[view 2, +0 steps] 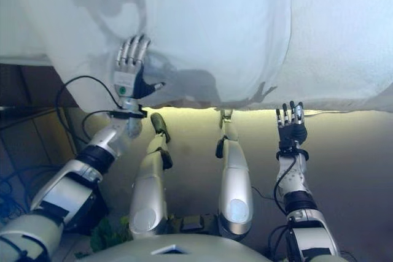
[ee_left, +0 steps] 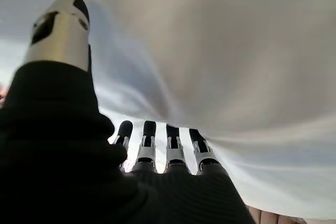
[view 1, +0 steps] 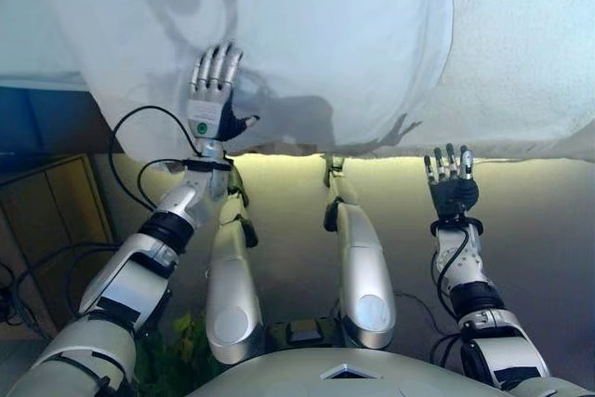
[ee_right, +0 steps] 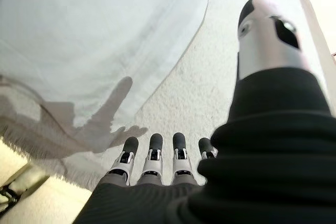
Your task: Make the bed neatly
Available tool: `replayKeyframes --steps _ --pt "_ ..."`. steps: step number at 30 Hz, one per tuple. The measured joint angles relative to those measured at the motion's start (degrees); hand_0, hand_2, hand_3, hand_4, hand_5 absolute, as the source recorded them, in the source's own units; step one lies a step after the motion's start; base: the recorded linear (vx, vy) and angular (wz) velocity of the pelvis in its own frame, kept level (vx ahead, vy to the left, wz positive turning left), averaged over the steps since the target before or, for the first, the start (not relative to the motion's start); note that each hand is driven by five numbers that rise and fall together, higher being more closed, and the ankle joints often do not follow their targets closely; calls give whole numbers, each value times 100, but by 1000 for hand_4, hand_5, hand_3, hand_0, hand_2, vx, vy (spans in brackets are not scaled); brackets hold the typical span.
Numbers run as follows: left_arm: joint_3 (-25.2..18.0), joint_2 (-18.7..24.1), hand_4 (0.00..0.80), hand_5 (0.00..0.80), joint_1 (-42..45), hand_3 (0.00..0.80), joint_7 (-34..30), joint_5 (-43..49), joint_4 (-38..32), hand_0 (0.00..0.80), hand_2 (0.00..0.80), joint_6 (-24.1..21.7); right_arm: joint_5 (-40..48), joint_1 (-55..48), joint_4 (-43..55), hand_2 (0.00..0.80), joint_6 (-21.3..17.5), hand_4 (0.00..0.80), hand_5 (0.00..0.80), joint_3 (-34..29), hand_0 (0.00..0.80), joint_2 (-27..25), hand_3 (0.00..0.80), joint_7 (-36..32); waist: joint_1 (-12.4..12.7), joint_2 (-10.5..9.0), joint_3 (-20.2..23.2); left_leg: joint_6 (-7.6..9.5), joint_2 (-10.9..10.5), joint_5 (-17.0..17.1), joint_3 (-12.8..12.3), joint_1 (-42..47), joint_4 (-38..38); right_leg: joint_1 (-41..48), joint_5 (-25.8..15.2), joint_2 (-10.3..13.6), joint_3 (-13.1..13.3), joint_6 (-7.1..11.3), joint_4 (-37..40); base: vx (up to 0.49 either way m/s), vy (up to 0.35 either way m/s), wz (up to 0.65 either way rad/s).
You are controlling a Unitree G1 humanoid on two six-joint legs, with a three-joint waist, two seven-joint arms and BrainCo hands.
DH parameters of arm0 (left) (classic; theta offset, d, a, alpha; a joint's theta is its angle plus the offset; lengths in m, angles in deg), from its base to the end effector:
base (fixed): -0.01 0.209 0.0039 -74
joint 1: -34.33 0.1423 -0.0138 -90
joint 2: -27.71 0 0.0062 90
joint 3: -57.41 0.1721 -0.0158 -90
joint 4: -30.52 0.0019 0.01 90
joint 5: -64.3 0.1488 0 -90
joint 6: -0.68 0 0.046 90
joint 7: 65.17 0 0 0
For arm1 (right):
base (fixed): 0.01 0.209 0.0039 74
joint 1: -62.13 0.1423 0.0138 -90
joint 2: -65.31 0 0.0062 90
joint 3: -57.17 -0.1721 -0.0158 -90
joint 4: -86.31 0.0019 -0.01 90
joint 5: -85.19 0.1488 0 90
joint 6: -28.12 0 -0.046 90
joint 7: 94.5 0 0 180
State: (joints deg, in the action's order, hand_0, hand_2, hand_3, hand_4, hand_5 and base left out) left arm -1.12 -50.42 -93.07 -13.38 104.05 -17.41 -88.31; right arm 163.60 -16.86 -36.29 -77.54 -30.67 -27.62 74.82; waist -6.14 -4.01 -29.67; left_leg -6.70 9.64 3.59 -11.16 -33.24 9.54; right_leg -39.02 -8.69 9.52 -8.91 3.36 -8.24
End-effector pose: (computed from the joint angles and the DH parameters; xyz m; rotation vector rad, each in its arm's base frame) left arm 0.3107 0.1813 0.0697 1.3696 -0.5608 0.4069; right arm 0.2319 -0.2344 0.0095 0.9570 -0.0568 -0.2402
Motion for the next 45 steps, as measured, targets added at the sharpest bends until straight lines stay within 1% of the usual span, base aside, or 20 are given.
replayKeyframes --steps 2,4,5,8,12,16,17,18,24,28,33,36,39,43,45 --pt "-20 130 0 0 -5 0 93 -5 120 0 0 102 21 -7 55 0 -33 0 0 82 0 -5 0 -129 -82 -55 -1 -3 27 0 -8 -72 13 -82 -4 -31 11 -5 0 8 23 -8" --pt "-40 176 0 0 11 0 156 -31 200 0 0 198 121 -18 59 0 -91 0 0 81 0 -15 0 -257 -98 -80 -1 -62 56 -10 -30 -67 17 -111 -15 -55 21 -19 7 100 31 -14" --pt "-51 178 0 0 15 0 174 -56 247 0 0 213 141 -20 59 0 -137 0 0 76 0 -19 0 -299 -89 -81 -1 -72 56 -18 -29 -53 11 -129 -47 -59 23 -66 -16 96 46 -15" --pt "-62 189 0 0 38 0 199 -64 248 0 0 260 173 -10 71 0 -180 0 0 76 0 -21 0 -409 -84 -80 -1 -79 39 -22 -18 -46 7 -146 -50 -65 37 -69 -16 -1 61 -6" --pt "-63 179 0 0 38 0 205 -133 264 0 0 477 171 67 101 0 -192 0 0 77 0 -39 0 -444 -65 -75 0 -77 6 -23 -11 -69 9 -235 -29 4 43 -48 -96 -8 20 0" --pt "-66 180 0 0 21 0 210 -281 284 0 0 556 172 113 100 0 -192 0 0 78 0 -87 0 -447 -10 -45 -4 -78 17 -21 -10 -162 54 -345 -19 22 13 -61 -143 -3 -27 -2" --pt "-66 179 521 521 22 521 183 -284 285 521 521 566 173 113 101 0 -192 0 0 78 0 -121 0 -444 0 -29 -13 -79 16 -21 1 -167 57 -356 -13 22 13 -69 -164 0 0 0" --pt "-66 173 800 800 22 800 144 -287 286 800 800 583 173 113 101 0 -194 0 0 78 0 -165 0 -442 8 -10 -12 -79 15 -21 16 -166 58 -356 -9 22 13 -74 -174 0 0 0" --pt "-128 158 800 800 -127 800 135 -509 293 800 800 584 174 114 99 0 -207 0 0 72 0 -382 0 -461 27 91 -6 -78 -16 -22 20 -144 75 -345 -7 62 13 -78 -225 -1 6 0" --pt "-194 137 800 800 -129 800 162 -584 300 800 800 527 180 112 94 0 -225 0 0 71 0 -398 0 -531 37 96 -7 -78 -13 -21 29 -103 103 -315 -13 63 13 -102 -276 0 0 0" --pt "-216 33 800 800 -38 800 97 -768 468 800 800 466 180 56 68 0 -279 0 0 58 0 -396 0 -748 47 96 -7 -79 -9 -21 31 278 50 77 12 61 -16 -77 -235 0 0 0" --pt "-354 3 800 800 146 800 42 -806 472 800 800 415 181 -17 57 0 -307 0 0 40 0 -397 0 -907 49 97 -7 -80 0 -21 33 554 1 381 13 70 -102 -76 -150 15 12 0" --pt "-455 13 800 800 343 800 -20 -1012 595 800 800 211 179 -81 -4 0 -306 0 0 -72 0 -399 0 -1031 49 120 3 -83 4 -21 20 934 -116 774 5 72 -180 -69 -13 68 68 -1" --pt "-637 17 800 800 644 800 -76 -1280 693 800 800 -115 174 -221 -133 0 -248 0 0 -444 0 -449 0 -1188 52 238 46 -83 -8 -20 11 1320 -307 1189 -8 86 -277 -50 168 92 95 3" --pt "-680 12 800 800 792 800 -109 -1396 767 800 800 -285 174 -288 -261 0 -190 0 0 -538 0 -523 0 -1281 56 339 93 -92 -14 -29 19 1485 -361 1382 -16 89 -331 -52 229 -1 83 7"
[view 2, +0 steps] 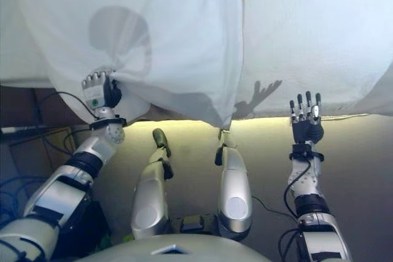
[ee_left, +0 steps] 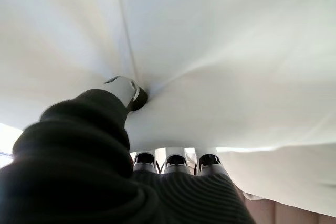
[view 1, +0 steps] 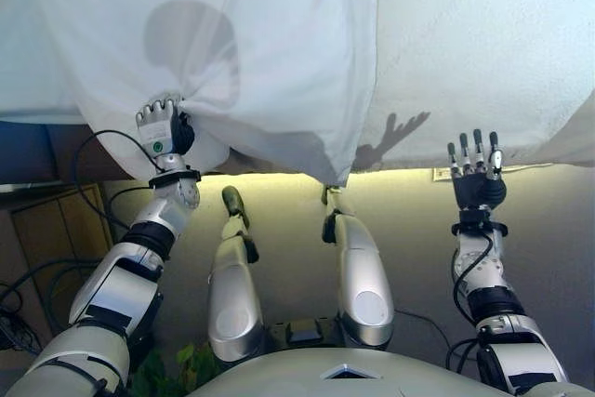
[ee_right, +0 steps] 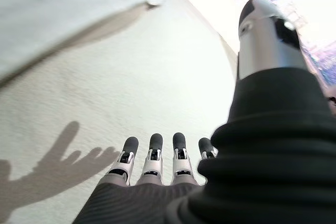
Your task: Make the bed neatly
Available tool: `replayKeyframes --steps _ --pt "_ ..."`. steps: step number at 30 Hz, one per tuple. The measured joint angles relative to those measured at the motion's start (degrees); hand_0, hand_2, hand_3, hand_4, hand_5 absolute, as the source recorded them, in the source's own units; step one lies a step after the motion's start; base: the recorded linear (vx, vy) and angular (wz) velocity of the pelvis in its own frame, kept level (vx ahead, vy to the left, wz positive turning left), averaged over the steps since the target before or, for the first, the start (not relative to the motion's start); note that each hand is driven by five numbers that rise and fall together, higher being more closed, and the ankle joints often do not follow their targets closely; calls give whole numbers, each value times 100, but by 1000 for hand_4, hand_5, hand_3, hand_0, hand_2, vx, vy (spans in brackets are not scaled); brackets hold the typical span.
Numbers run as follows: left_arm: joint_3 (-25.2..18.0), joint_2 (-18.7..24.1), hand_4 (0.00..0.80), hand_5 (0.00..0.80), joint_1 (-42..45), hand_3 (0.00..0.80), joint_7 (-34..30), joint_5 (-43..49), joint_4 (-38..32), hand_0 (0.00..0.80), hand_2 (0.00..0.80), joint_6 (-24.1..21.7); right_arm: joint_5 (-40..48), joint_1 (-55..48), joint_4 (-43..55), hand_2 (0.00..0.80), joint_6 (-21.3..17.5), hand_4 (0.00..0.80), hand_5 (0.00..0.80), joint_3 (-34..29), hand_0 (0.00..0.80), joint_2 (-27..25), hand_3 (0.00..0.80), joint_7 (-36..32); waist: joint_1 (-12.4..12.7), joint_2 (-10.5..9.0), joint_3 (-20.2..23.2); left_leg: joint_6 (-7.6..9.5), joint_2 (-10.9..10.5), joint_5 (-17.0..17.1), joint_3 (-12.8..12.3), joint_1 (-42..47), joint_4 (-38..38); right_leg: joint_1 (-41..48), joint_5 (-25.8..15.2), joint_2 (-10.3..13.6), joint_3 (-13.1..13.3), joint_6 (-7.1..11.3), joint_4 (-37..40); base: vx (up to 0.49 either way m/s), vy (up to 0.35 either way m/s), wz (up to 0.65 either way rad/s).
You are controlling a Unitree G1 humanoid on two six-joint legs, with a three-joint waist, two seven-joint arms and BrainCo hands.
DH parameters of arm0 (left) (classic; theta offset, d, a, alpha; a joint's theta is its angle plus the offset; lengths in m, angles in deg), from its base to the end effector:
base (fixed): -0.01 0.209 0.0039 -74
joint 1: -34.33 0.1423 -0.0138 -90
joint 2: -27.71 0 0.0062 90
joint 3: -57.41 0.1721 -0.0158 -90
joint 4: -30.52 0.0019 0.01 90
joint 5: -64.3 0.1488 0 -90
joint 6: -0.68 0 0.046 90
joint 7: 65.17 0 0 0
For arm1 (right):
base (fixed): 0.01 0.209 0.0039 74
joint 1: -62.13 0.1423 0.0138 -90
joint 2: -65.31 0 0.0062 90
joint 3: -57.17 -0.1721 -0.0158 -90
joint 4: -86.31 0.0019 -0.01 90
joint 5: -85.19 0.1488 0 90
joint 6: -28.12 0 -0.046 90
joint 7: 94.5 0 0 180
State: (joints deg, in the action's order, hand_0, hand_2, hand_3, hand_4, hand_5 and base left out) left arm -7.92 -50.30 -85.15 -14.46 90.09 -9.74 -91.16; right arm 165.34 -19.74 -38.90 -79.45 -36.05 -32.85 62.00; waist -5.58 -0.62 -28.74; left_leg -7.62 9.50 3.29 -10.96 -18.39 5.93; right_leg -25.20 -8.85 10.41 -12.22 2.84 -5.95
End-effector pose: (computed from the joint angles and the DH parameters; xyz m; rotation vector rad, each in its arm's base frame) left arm 0.2801 0.2214 0.0248 1.2033 -0.1639 0.5123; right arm 0.2118 -0.2802 0.0093 0.8668 -0.2133 -0.1976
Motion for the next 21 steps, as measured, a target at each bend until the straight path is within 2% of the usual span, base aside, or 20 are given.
replayKeyframes --steps 7,10,12,17,21 --pt "-141 103 800 800 438 800 -243 46 28 800 800 -133 -21 -111 -256 0 277 0 0 -262 0 -429 0 -352 11 396 255 15 -33 12 -33 392 -283 435 -23 9 -105 54 270 47 60 6" --pt "-397 276 800 800 629 800 -516 55 38 800 800 -160 -19 -252 -421 0 313 0 0 -457 0 -524 0 -532 7 508 410 15 -21 12 -33 507 -345 627 -25 -8 -186 71 395 85 0 8" --pt "-570 375 800 800 757 800 -658 262 29 800 800 -188 -21 -380 -418 0 338 0 0 -500 0 -523 0 -604 12 529 467 15 -18 12 -30 618 -369 779 -19 -11 -242 80 448 82 86 11" --pt "-501 483 800 800 1004 800 -917 727 2 800 800 -167 -150 -509 -454 0 470 0 0 -550 0 -572 0 -594 -7 576 740 36 -102 24 -62 920 -555 1063 -29 45 -249 152 596 107 137 2" --pt "-339 470 800 800 1124 800 -918 841 -20 800 800 -169 -447 -516 -189 0 501 0 0 -518 0 -559 0 -59 -26 686 839 57 -149 40 -65 1121 -661 1320 -52 74 -309 205 754 74 77 7"
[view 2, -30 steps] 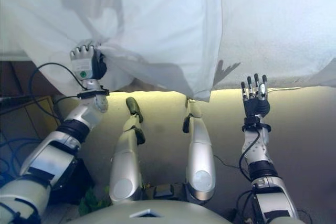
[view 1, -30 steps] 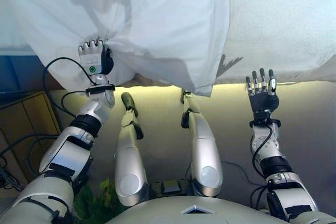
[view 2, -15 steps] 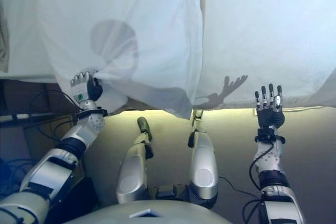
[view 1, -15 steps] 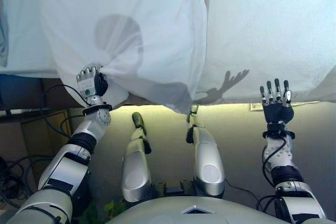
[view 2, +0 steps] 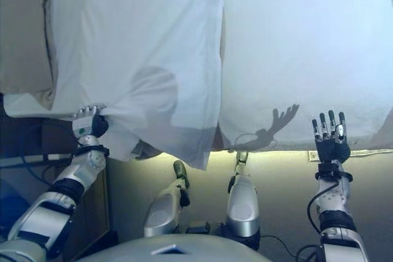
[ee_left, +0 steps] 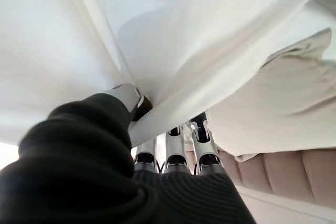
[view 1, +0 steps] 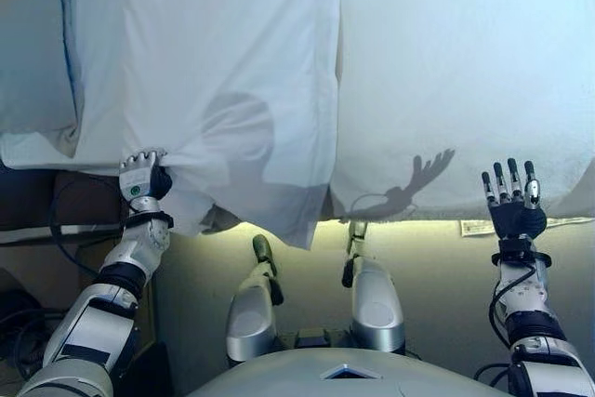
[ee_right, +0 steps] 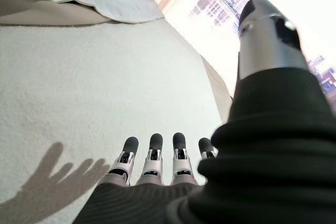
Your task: Make the bed neatly
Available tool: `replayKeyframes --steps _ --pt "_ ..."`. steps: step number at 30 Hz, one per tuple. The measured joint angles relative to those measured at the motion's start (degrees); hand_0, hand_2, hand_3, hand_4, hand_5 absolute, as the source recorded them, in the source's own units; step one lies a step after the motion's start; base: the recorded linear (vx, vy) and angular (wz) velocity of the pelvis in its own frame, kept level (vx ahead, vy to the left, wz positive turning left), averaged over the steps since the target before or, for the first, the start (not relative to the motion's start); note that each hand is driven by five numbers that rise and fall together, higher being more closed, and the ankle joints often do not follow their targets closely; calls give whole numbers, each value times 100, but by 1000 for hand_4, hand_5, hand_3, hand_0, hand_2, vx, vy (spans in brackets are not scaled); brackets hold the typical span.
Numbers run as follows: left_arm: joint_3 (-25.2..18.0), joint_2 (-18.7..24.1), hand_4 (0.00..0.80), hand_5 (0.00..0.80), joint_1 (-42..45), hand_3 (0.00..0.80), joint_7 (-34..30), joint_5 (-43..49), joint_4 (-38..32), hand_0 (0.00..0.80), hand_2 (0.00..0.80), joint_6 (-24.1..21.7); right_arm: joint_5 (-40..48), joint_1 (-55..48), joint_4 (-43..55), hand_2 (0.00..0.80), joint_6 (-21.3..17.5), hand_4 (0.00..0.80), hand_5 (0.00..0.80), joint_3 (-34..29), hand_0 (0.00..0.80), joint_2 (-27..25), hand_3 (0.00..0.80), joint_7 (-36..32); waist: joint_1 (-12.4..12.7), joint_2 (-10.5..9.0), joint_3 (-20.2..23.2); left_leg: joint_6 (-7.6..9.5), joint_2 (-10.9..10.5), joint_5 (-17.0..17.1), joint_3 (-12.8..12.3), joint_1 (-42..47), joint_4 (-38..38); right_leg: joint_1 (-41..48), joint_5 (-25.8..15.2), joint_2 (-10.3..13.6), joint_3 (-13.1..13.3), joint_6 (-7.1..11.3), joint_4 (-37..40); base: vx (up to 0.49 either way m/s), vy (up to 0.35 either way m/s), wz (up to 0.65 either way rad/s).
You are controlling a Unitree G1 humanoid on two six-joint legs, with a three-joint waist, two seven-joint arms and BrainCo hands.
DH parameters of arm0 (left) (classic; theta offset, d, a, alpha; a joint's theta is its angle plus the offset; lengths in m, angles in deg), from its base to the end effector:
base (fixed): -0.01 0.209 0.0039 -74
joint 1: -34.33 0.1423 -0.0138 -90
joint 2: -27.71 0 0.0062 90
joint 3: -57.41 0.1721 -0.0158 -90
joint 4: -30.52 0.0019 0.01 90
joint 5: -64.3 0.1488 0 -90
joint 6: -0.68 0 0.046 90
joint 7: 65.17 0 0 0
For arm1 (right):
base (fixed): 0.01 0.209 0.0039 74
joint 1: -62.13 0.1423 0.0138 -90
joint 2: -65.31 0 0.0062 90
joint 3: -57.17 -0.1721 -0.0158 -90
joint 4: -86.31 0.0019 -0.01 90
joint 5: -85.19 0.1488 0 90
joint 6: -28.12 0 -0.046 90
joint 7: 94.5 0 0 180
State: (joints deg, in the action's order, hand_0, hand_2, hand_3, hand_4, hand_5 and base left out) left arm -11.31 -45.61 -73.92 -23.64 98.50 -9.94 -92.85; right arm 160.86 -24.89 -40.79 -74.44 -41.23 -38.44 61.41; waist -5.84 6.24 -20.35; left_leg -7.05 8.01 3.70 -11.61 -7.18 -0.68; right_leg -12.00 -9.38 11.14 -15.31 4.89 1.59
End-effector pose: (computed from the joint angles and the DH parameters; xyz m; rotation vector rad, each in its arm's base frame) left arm 0.2304 0.2643 -0.0074 1.3960 0.0534 0.3092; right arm 0.1811 -0.3208 0.0082 0.7402 -0.1102 -0.2681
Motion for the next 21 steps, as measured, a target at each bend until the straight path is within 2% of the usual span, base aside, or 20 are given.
replayKeyframes --steps 3,6,9,11,12,19,21 --pt "158 -176 800 800 0 800 19 -15 80 800 800 -29 -200 30 27 0 -23 0 0 28 0 65 0 365 39 173 152 3 -20 1 61 61 -43 158 -16 11 -99 25 129 41 -28 13" --pt "246 -609 800 800 55 800 91 -29 236 800 800 -38 -270 59 0 0 -118 0 0 174 0 177 0 513 77 345 361 2 -20 1 80 89 -83 279 -34 -10 -175 46 277 32 -39 12" --pt "247 -1018 800 800 68 800 224 -188 389 800 800 -43 -303 139 -58 0 -303 0 0 423 0 302 0 646 123 376 403 1 -14 1 96 201 -113 423 -33 -29 -232 50 324 47 -60 4" --pt "244 -1071 496 496 68 496 271 -194 390 496 496 -97 -304 146 -74 0 -416 0 0 478 0 368 0 736 211 347 421 -1 0 2 102 252 -163 448 -30 -49 -238 47 325 48 -68 2" --pt "241 -1070 0 0 71 0 302 -195 403 0 0 -117 -304 153 -107 0 -497 0 0 474 0 441 0 782 230 315 445 -1 2 3 123 259 -162 473 -25 -50 -252 46 325 46 -57 8" --pt "244 -1056 0 0 726 0 230 -264 862 0 0 -212 -327 196 -185 0 -746 0 0 556 0 676 0 1090 419 162 656 -5 -8 13 258 270 -164 589 0 -27 -396 62 326 42 -47 11" --pt "245 -1035 0 0 999 0 159 -435 913 0 0 -244 -328 168 -205 0 -753 0 0 607 0 691 0 1204 559 113 715 -5 -10 13 266 268 -165 592 15 -23 -401 65 326 43 -46 6"
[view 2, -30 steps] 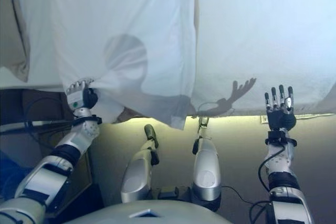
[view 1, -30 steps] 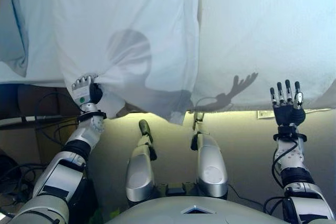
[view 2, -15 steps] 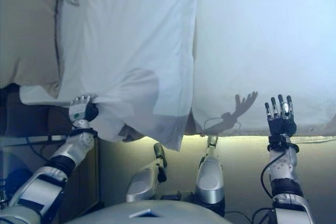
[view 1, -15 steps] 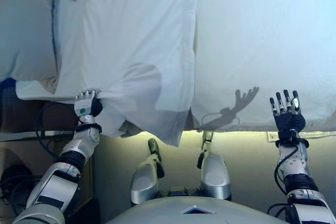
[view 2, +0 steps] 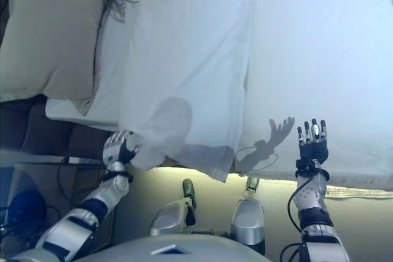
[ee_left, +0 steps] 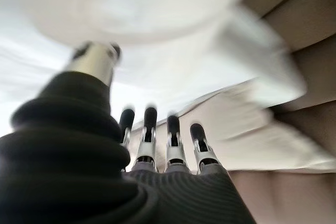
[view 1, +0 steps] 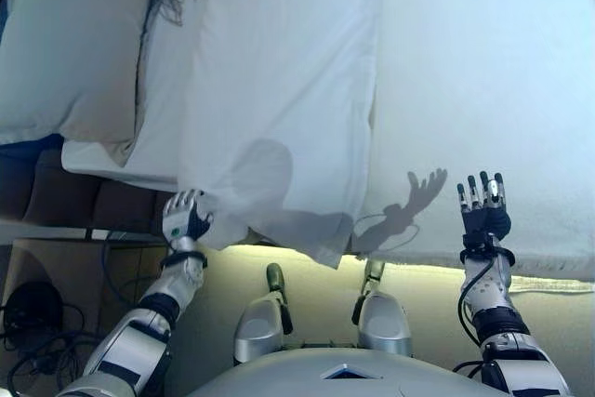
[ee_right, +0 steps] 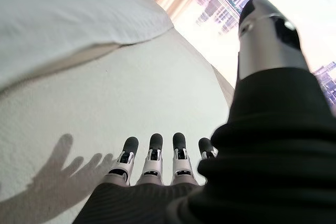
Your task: Make the bed neatly
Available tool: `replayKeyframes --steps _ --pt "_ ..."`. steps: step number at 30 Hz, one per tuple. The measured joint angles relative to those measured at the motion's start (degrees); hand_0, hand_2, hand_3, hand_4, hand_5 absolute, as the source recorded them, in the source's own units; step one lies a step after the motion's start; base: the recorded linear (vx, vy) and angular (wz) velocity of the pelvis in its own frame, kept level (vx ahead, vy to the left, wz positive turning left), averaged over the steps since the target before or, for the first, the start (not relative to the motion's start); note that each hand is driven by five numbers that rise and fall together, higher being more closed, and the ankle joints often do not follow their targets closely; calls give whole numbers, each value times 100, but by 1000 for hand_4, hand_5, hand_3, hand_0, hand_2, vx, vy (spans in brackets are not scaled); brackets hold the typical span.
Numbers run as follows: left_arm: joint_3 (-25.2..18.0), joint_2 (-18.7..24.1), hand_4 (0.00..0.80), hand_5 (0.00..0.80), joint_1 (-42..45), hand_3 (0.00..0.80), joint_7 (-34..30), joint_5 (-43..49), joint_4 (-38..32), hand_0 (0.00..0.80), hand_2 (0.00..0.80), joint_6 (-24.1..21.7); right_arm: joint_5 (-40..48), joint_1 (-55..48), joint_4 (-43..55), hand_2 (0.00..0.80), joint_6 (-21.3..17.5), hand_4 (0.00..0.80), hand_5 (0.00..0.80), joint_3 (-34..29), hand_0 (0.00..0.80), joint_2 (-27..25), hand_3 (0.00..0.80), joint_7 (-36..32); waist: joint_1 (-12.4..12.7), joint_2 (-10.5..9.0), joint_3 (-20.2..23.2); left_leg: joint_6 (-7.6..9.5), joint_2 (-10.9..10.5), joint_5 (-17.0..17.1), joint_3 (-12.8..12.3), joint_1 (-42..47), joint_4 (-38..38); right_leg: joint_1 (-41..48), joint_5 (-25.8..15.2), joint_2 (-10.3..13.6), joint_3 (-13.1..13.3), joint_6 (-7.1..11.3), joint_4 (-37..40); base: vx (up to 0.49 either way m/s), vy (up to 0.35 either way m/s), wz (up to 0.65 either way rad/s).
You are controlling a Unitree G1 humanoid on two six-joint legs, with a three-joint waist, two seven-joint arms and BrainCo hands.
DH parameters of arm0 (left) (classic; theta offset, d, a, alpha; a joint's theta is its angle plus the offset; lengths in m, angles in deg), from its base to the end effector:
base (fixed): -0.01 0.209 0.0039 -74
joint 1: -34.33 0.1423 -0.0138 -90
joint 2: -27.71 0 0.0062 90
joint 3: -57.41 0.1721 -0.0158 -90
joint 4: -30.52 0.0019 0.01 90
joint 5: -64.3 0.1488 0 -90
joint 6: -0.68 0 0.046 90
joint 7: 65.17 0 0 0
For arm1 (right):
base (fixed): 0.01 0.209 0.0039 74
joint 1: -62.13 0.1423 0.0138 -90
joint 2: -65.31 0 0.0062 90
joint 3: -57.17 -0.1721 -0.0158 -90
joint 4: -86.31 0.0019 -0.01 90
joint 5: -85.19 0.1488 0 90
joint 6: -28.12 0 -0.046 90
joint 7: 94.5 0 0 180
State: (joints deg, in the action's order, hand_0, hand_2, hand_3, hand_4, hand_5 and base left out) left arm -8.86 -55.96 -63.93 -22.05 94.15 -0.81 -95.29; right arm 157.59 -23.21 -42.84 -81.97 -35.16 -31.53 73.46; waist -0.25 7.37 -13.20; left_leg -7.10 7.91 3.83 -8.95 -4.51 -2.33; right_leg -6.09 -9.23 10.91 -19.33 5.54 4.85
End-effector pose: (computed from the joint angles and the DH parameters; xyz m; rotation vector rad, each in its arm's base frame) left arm 0.1565 0.2288 -0.0780 1.2445 0.3557 0.1729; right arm 0.1888 -0.2795 -0.0141 0.7476 -0.0179 -0.4299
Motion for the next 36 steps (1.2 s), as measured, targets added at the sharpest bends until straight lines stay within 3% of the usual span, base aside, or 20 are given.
replayKeyframes --steps 5,10,18,25,28,32,36 --pt "-19 20 0 0 452 0 -77 -595 -1 0 0 -158 -28 61 2 0 -7 0 0 12 0 298 0 256 138 -148 77 12 -21 16 127 -8 -3 90 29 25 -127 36 -2 54 -64 13" --pt "-61 9 0 0 590 0 -321 -1215 -13 0 0 -663 -41 32 11 0 -114 0 0 59 0 419 0 575 319 -232 126 14 -25 20 238 -9 4 172 31 27 -224 24 -1 17 -68 12" --pt "-720 -208 0 0 823 0 -2194 -3004 -759 0 0 -1608 -350 -41 -1 0 -108 0 0 107 0 466 0 942 474 -307 175 -1 -25 32 453 89 -6 419 123 7 -335 59 0 -2 -97 14" --pt "-1129 -172 0 0 973 0 -3530 -3573 -1515 0 0 -1647 -343 -216 -59 0 -38 0 0 51 0 772 0 784 675 -639 574 -14 -69 -37 417 423 -18 694 211 38 -275 104 -26 65 20 -2" --pt "-1546 -10 0 0 1164 0 -3882 -3713 -1812 0 0 -1522 -379 -486 -3 0 304 0 0 -295 0 919 0 293 664 -710 672 64 -144 -107 258 546 -24 658 242 118 -26 145 -117 -11 88 -21" --pt "-1679 153 0 0 1341 0 -3976 -4087 -1919 0 0 -1309 -430 -940 22 0 679 0 0 -497 0 924 0 -82 533 -741 735 151 -284 -147 82 597 -29 573 211 249 171 198 -161 -5 75 -22" --pt "-1684 142 0 0 1367 0 -3973 -4077 -1918 0 0 -1279 -456 -1059 18 0 789 0 0 -516 0 1122 0 -150 394 -885 824 207 -351 -158 -61 591 -29 377 236 340 324 234 -363 1 32 -15"
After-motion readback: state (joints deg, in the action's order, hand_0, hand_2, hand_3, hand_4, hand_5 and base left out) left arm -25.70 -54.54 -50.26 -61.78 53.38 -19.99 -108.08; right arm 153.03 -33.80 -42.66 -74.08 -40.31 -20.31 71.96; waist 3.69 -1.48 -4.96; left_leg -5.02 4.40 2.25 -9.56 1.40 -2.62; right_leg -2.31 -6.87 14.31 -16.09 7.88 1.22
